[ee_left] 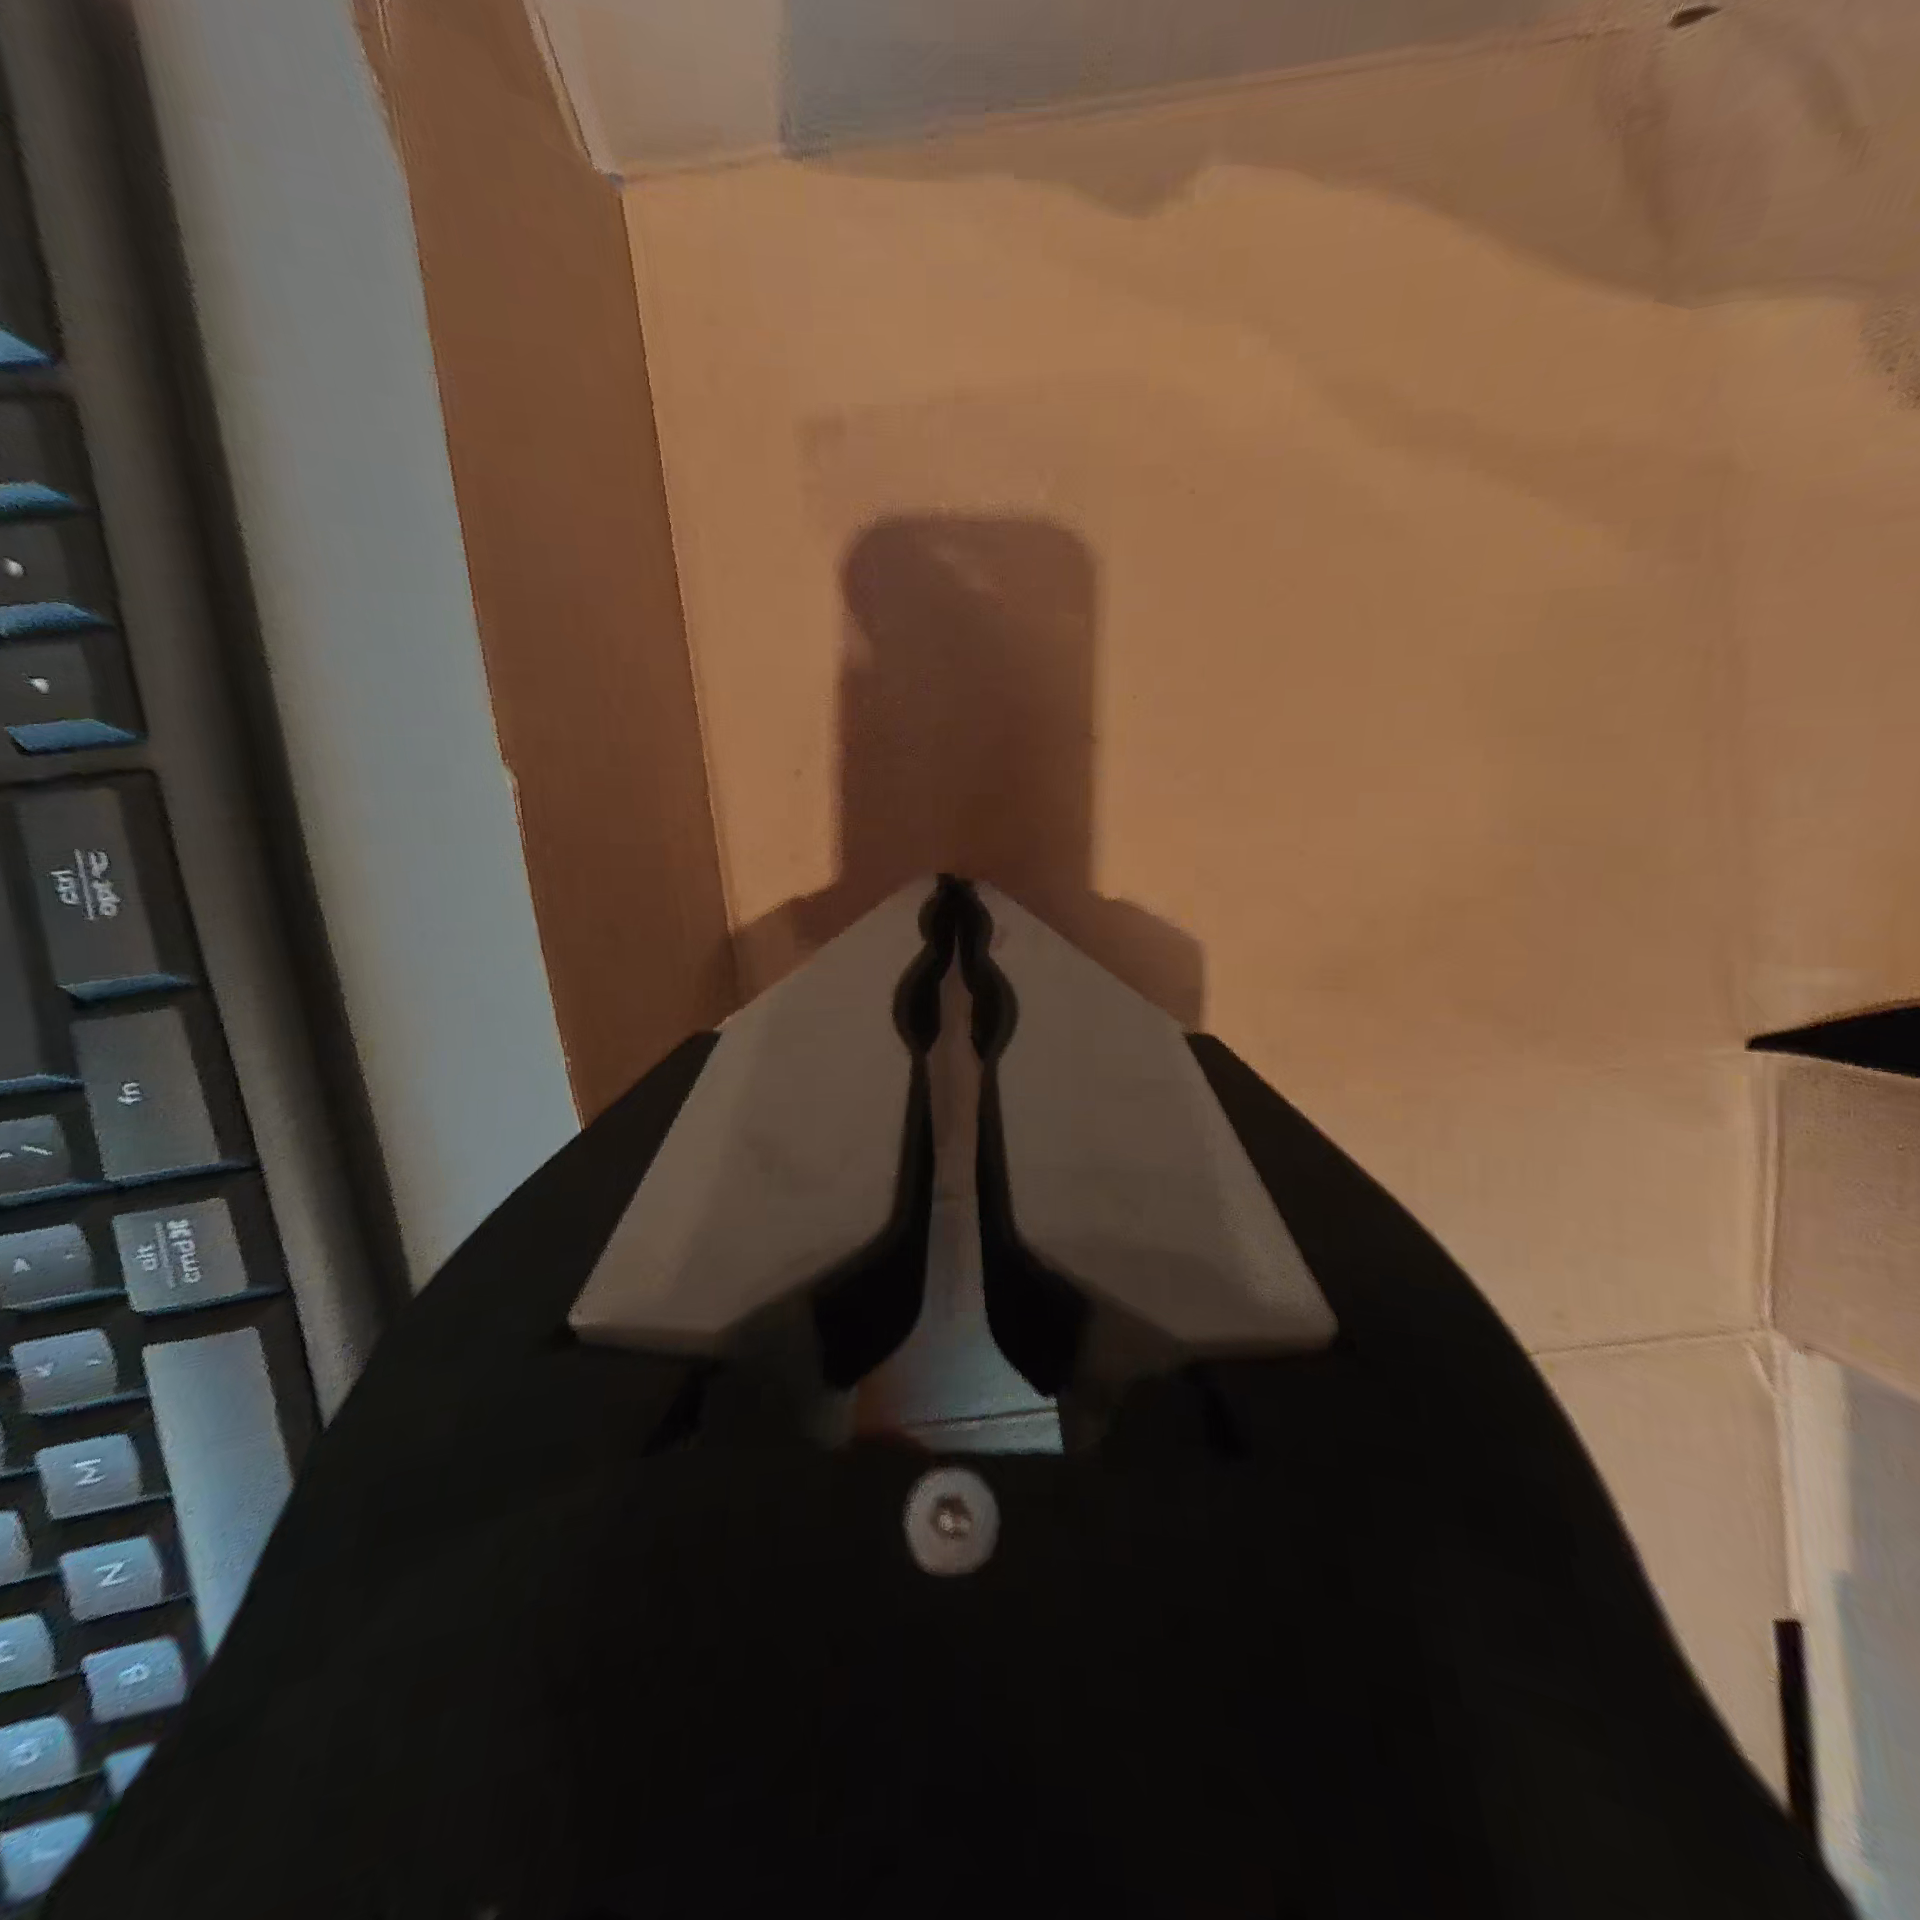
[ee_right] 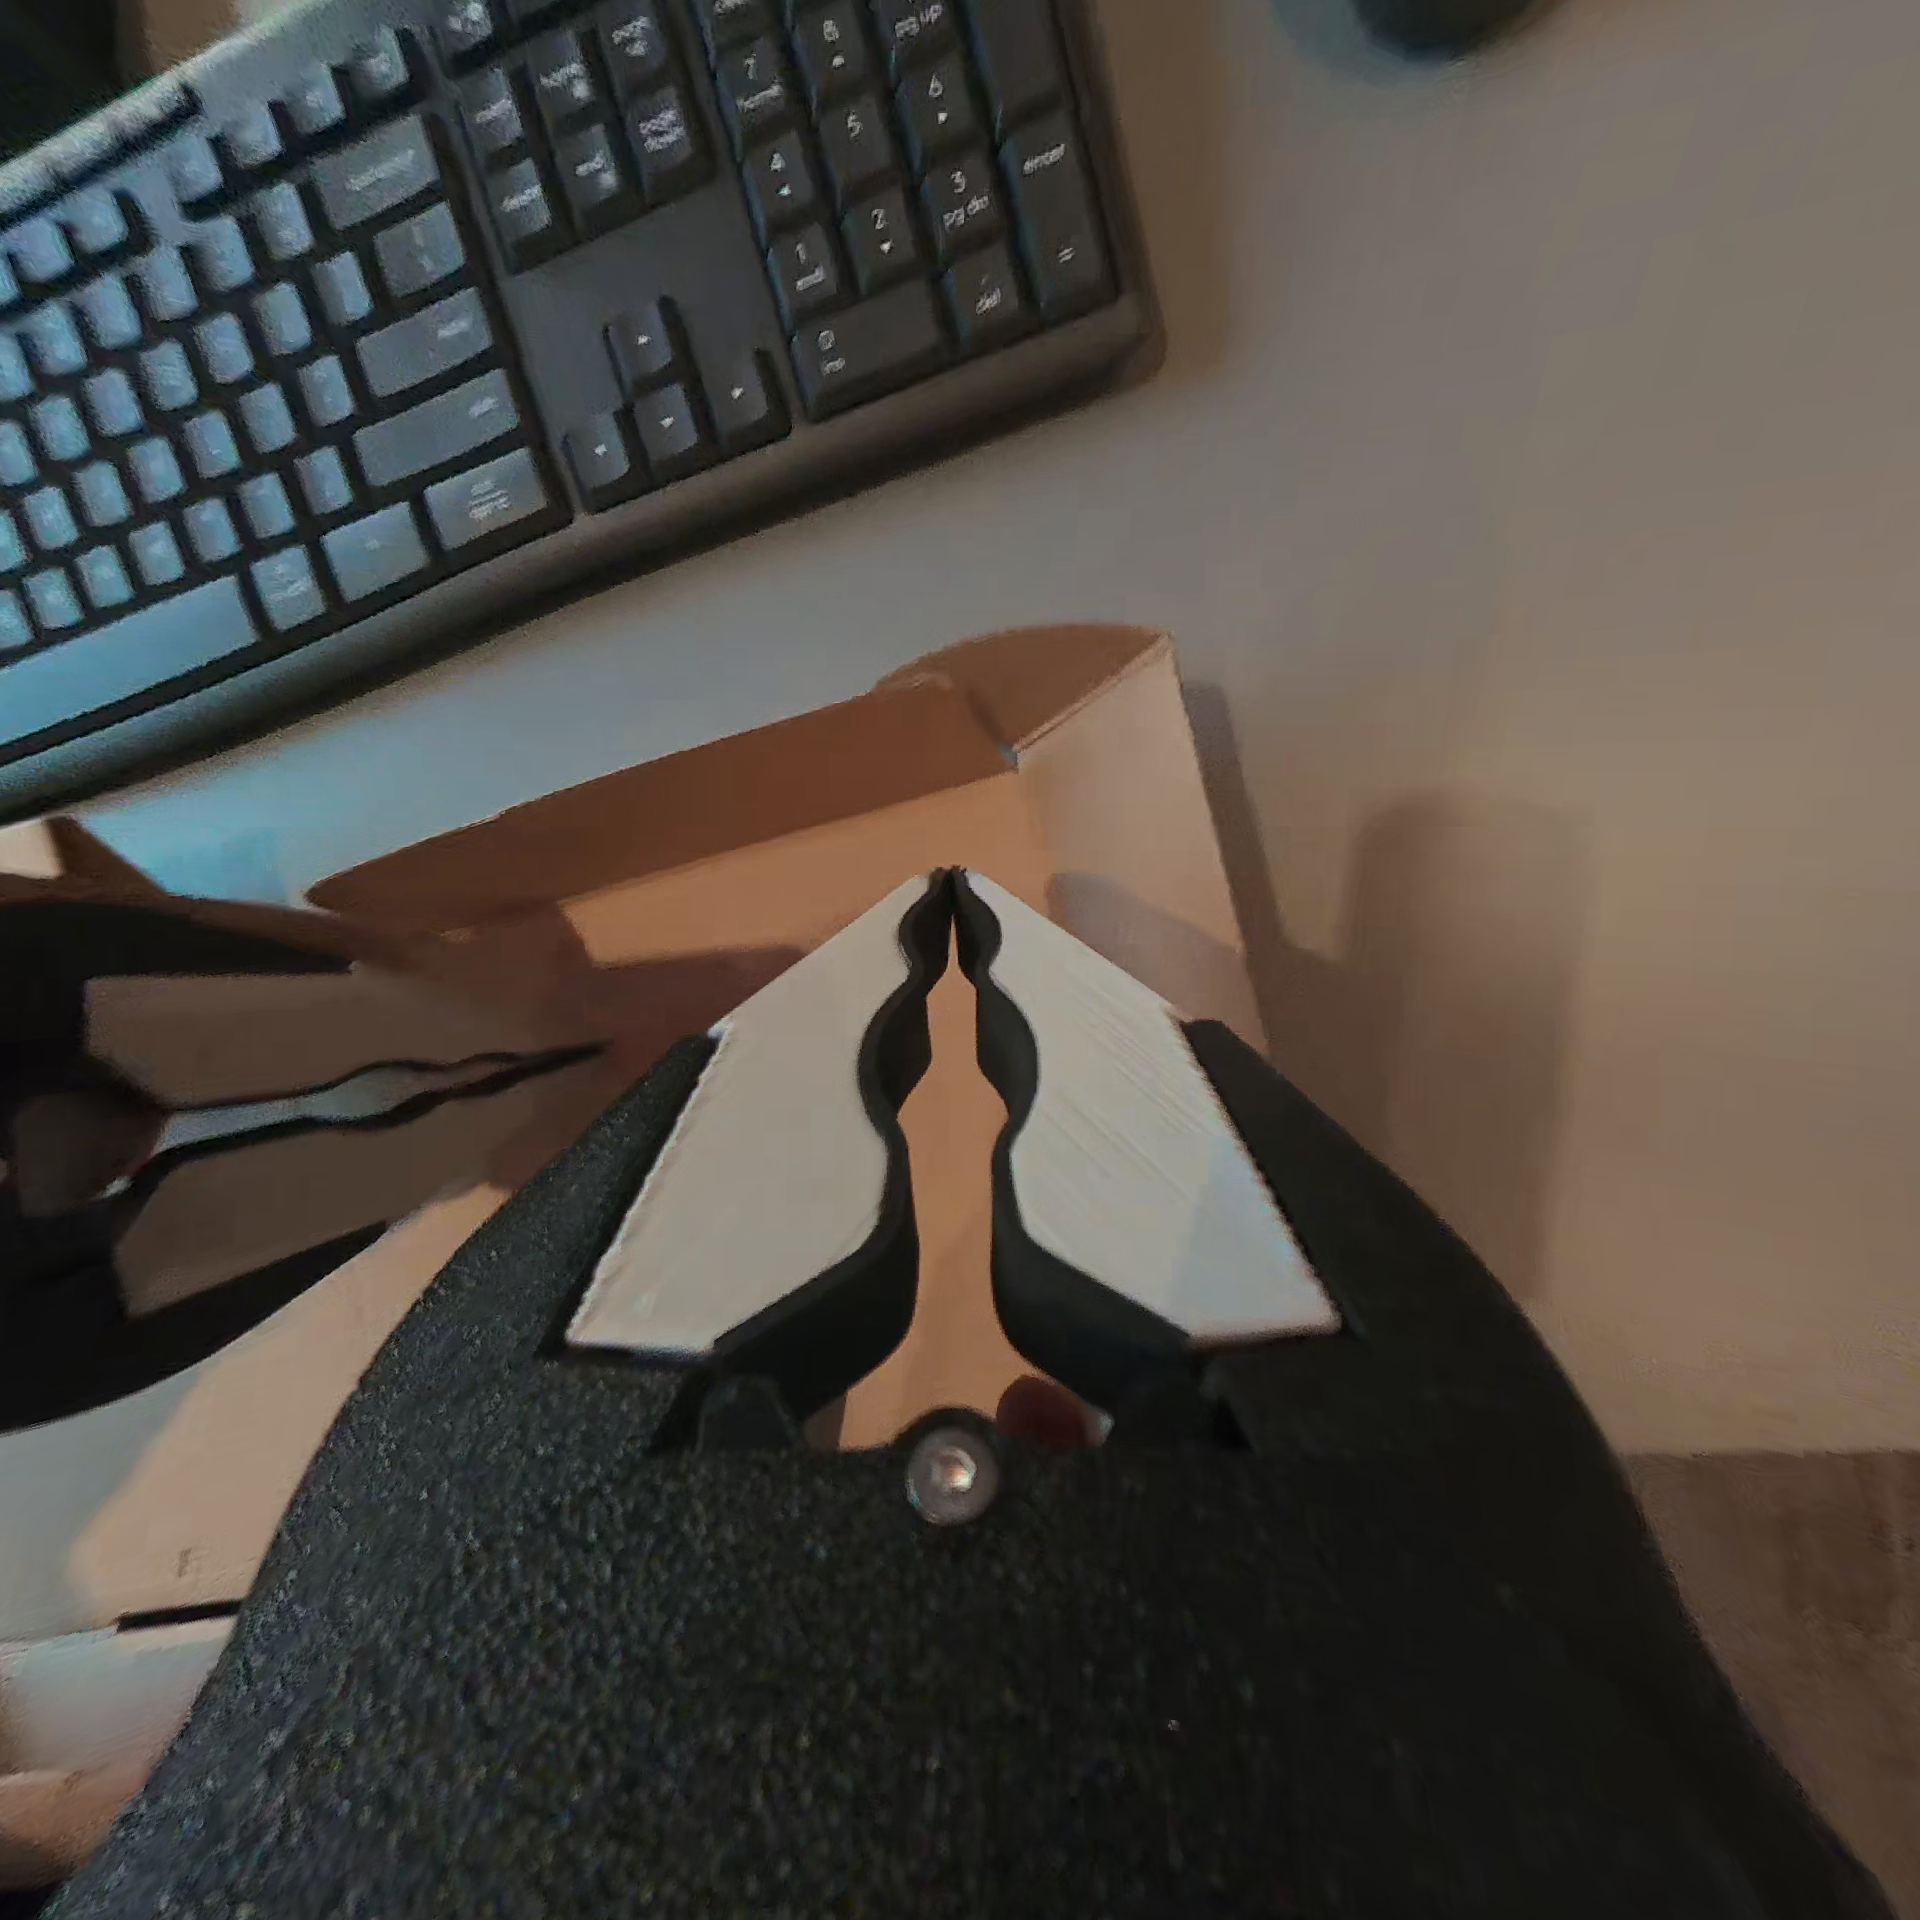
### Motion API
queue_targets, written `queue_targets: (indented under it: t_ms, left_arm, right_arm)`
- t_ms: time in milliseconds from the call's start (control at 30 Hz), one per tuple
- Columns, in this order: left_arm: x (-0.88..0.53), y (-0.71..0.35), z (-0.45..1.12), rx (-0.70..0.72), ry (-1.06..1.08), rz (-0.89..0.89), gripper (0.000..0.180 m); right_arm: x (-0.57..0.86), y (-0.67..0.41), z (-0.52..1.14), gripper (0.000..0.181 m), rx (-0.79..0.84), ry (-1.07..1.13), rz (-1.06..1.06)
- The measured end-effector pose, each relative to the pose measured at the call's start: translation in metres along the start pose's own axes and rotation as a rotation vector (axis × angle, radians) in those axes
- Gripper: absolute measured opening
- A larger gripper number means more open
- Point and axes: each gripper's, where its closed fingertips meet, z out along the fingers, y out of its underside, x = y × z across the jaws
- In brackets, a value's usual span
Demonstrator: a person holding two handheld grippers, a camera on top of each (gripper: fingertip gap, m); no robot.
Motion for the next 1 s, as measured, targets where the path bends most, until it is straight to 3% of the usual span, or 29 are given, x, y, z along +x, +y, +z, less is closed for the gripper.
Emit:
queue_targets:
  t_ms: [200, 300, 433, 533, 633, 733, 833, 867, 1000]
  left_arm:
    - [-0.001, 0.000, 0.002, 0.039, 0.028, -0.024, 0.000]
    - [-0.001, 0.001, 0.001, 0.084, 0.045, -0.048, 0.000]
    - [-0.003, 0.002, 0.000, 0.148, 0.059, -0.091, 0.000]
    - [-0.004, -0.002, -0.005, 0.134, 0.061, -0.143, 0.000]
    - [0.000, -0.037, -0.014, 0.190, 0.030, -0.043, 0.000]
    - [-0.012, -0.068, -0.009, 0.127, -0.056, 0.064, 0.000]
    - [-0.046, -0.036, 0.021, -0.109, -0.121, 0.050, 0.000]
    - [-0.050, -0.039, 0.022, -0.055, -0.101, 0.006, 0.000]
    - [-0.053, -0.041, 0.025, -0.053, -0.107, -0.037, 0.000]
  right_arm:
    - [0.015, -0.023, 0.033, 0.000, -0.034, 0.028, -0.128]
    - [0.035, -0.008, 0.058, 0.000, -0.149, 0.076, -0.143]
    - [0.036, -0.016, 0.068, 0.000, -0.109, -0.057, -0.018]
    - [0.036, -0.015, 0.066, 0.000, -0.106, -0.051, -0.061]
    - [0.036, -0.013, 0.066, 0.000, -0.114, -0.019, -0.128]
    - [0.035, -0.013, 0.066, 0.000, -0.107, -0.015, -0.122]
    - [0.035, -0.013, 0.066, 0.000, -0.090, -0.027, -0.116]
    - [0.036, -0.014, 0.066, 0.000, -0.084, -0.032, -0.111]
    - [0.038, -0.014, 0.065, 0.000, -0.111, -0.031, -0.069]
